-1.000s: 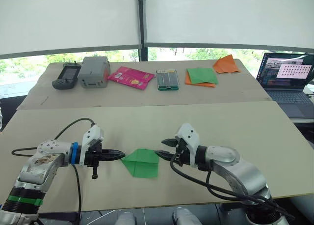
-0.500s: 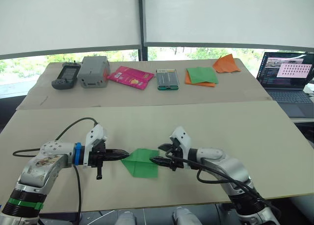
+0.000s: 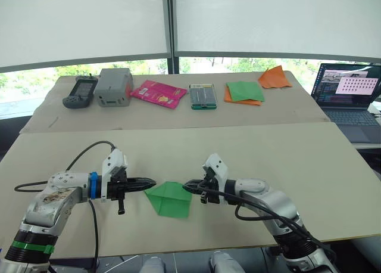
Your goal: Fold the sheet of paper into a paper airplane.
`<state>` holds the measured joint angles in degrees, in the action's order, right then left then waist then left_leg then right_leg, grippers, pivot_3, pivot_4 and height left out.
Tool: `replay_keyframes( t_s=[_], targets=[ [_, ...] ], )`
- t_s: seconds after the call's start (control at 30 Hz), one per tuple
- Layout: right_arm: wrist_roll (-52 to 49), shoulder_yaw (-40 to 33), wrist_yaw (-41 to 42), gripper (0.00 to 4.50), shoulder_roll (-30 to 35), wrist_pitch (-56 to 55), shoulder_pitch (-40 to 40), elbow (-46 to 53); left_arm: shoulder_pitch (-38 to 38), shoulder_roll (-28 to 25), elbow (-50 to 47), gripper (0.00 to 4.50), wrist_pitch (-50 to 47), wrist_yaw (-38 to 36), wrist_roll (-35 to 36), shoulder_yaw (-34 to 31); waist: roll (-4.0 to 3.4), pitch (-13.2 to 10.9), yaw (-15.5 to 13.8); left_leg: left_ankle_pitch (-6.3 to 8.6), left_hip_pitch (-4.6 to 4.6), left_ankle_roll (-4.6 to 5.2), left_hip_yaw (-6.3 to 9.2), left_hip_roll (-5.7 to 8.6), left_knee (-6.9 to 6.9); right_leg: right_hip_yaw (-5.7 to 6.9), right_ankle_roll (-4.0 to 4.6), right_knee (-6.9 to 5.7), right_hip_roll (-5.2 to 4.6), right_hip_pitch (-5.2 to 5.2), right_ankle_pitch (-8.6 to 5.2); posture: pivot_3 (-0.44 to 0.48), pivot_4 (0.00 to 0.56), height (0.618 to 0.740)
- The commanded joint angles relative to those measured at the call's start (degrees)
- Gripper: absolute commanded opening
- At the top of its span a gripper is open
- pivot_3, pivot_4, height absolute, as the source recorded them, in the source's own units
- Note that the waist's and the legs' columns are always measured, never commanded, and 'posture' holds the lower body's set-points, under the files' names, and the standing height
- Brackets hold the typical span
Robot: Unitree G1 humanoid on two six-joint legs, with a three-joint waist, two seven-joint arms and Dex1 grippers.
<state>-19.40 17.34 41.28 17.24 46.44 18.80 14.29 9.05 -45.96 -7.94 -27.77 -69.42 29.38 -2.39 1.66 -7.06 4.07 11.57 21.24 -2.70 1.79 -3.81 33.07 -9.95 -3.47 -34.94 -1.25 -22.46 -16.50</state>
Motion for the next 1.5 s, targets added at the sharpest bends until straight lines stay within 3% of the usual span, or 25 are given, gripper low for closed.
replay_keyframes(
  t_s=[0.03, 0.23, 0.33, 0.57, 0.73, 0.9, 1.03, 1.17, 1.33, 1.5],
  targets=[
    [-1.68, -0.26, 0.65, 0.02, -0.36, -1.04, 0.32, 2.33, 0.65, 0.31, 0.26, 0.0, 1.47, -0.52, -0.04, -0.22, 0.0, 0.0, -0.01, 0.0, 0.0, 0.0, 0.0, 0.0, 0.0, 0.0, 0.0, 0.0, 0.0, 0.0, 0.0, 0.0, 0.15, 0.74],
    [-2.42, -2.91, -0.2, 0.02, -0.69, -2.73, 0.89, 4.95, 1.09, 1.0, 0.89, 0.0, 2.03, -0.46, -0.05, -0.04, 0.0, 0.0, 0.01, 0.0, 0.0, 0.0, 0.0, 0.0, 0.0, 0.0, -0.01, -0.01, 0.0, 0.01, 0.0, 0.0, 0.15, 0.74],
    [-0.47, -3.42, 0.58, 0.02, 0.87, -9.53, 2.18, 8.03, 1.16, 1.12, 0.59, 0.0, 1.81, -0.12, 0.32, -0.22, -0.02, -0.01, -0.02, 0.0, 0.0, 0.0, 0.0, 0.01, 0.0, 0.0, -0.01, 0.0, 0.0, 0.02, 0.01, 0.0, 0.15, 0.74],
    [20.69, 5.31, -1.3, 0.02, 11.24, -35.27, 2.38, 7.77, 1.4, 0.98, -0.42, 0.0, 0.36, 0.47, 1.44, -0.78, -0.02, -0.03, -0.02, 0.0, -0.05, -0.01, 0.0, 0.01, 0.0, 0.0, -0.01, 0.02, -0.01, 0.03, 0.0, 0.0, 0.15, 0.74],
    [43.27, 12.11, -12.63, 0.02, 16.5, -56.92, 2.49, -2.2, 1.34, 0.59, -1.09, 0.0, -0.66, 0.26, 1.64, -0.84, 0.03, -0.04, -0.06, -0.02, -0.1, -0.02, -0.03, 0.02, 0.01, 0.0, -0.01, 0.03, -0.02, 0.02, 0.0, 0.0, 0.15, 0.74],
    [56.56, 13.74, -23.41, 0.02, 17.71, -67.63, 1.61, -7.3, 1.51, 0.26, -1.3, 0.0, -1.33, 0.08, 1.49, -0.96, 0.08, -0.07, -0.06, -0.03, -0.09, -0.04, -0.03, 0.04, 0.01, -0.01, 0.0, 0.01, -0.02, 0.03, 0.0, 0.0, 0.15, 0.74],
    [63.91, 11.83, -31.93, 0.02, 16.87, -72.52, 1.25, -5.13, 1.75, -0.31, -1.38, 0.0, -1.77, -0.61, 1.54, -0.63, 0.08, -0.07, -0.04, -0.04, -0.11, -0.04, -0.02, 0.04, 0.03, -0.02, 0.01, -0.01, -0.02, 0.07, 0.01, 0.0, 0.15, 0.74],
    [67.76, 9.1, -35.91, 0.02, 15.85, -73.35, 2.17, -2.84, 2.58, -0.36, -0.8, 0.0, -1.85, -0.81, 1.3, -0.38, 0.1, -0.07, -0.08, -0.04, -0.13, -0.03, -0.02, 0.05, 0.05, -0.03, 0.01, -0.02, -0.02, 0.12, 0.01, 0.0, 0.15, 0.74],
    [69.13, 10.58, -34.12, 0.02, 16.09, -75.84, -0.64, -1.44, 3.14, -0.41, -0.73, 0.0, -2.19, -1.03, 1.14, -0.21, 0.16, -0.04, -0.17, -0.04, -0.14, -0.03, -0.02, 0.04, 0.16, -0.03, 0.02, -0.03, -0.03, 0.23, 0.01, 0.0, 0.15, 0.74],
    [56.1, 15.01, -20.23, 0.02, 14.59, -74.01, -6.79, -5.4, 2.91, -0.76, -1.25, 0.0, -2.92, -1.23, 1.12, -0.33, 0.2, -0.03, -0.08, -0.04, -0.17, -0.01, -0.02, 0.03, 0.19, -0.04, 0.02, -0.06, -0.02, 0.32, 0.02, 0.0, 0.15, 0.74]
  ],
)
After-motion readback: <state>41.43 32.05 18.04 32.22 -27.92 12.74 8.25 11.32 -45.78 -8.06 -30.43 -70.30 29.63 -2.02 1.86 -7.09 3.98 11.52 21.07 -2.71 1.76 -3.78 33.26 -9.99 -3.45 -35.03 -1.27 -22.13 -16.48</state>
